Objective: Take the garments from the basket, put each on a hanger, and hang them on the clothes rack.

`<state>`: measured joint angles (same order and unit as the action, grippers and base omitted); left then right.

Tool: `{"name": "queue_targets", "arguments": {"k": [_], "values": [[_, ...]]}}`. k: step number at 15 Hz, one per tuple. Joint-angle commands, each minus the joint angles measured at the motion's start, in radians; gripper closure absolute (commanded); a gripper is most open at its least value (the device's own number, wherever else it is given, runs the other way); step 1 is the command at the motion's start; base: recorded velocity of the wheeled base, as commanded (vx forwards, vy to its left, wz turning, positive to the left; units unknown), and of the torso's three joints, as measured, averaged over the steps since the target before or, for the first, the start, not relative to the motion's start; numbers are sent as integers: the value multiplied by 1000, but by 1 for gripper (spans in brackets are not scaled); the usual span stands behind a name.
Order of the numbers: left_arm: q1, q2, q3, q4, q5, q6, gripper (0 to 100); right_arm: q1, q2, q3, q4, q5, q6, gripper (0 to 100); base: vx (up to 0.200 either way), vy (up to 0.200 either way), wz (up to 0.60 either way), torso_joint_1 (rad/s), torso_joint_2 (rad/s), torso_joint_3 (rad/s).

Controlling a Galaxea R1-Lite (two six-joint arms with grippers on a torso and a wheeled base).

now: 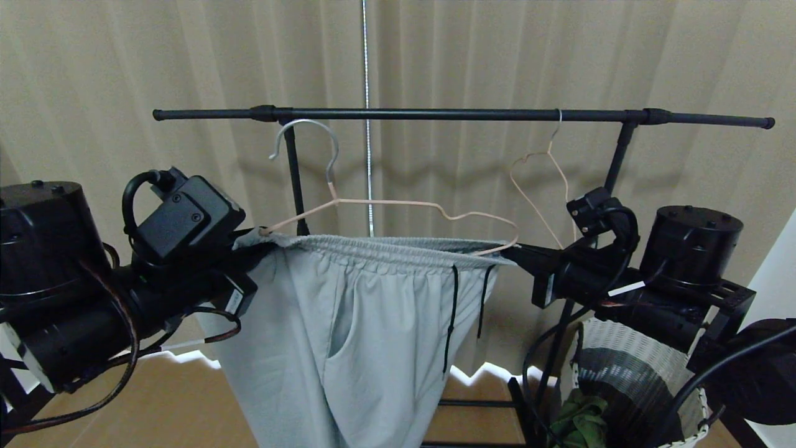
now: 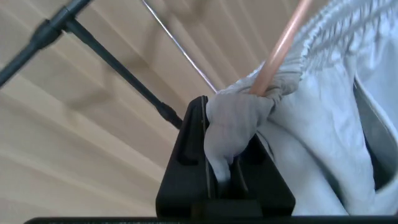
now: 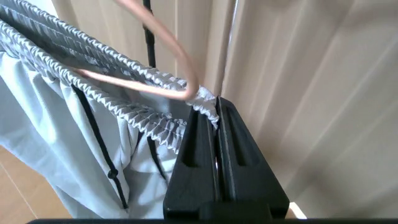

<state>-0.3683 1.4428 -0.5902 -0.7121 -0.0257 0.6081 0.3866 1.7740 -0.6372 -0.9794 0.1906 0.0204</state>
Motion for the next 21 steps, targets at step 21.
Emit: {"name": "queue_targets", "arguments": {"k": [21], "values": [[-50,136,1,5,326,-93,100,380,-42,-47,172,4,-7,100,0,0,0,0,0,0]]}}
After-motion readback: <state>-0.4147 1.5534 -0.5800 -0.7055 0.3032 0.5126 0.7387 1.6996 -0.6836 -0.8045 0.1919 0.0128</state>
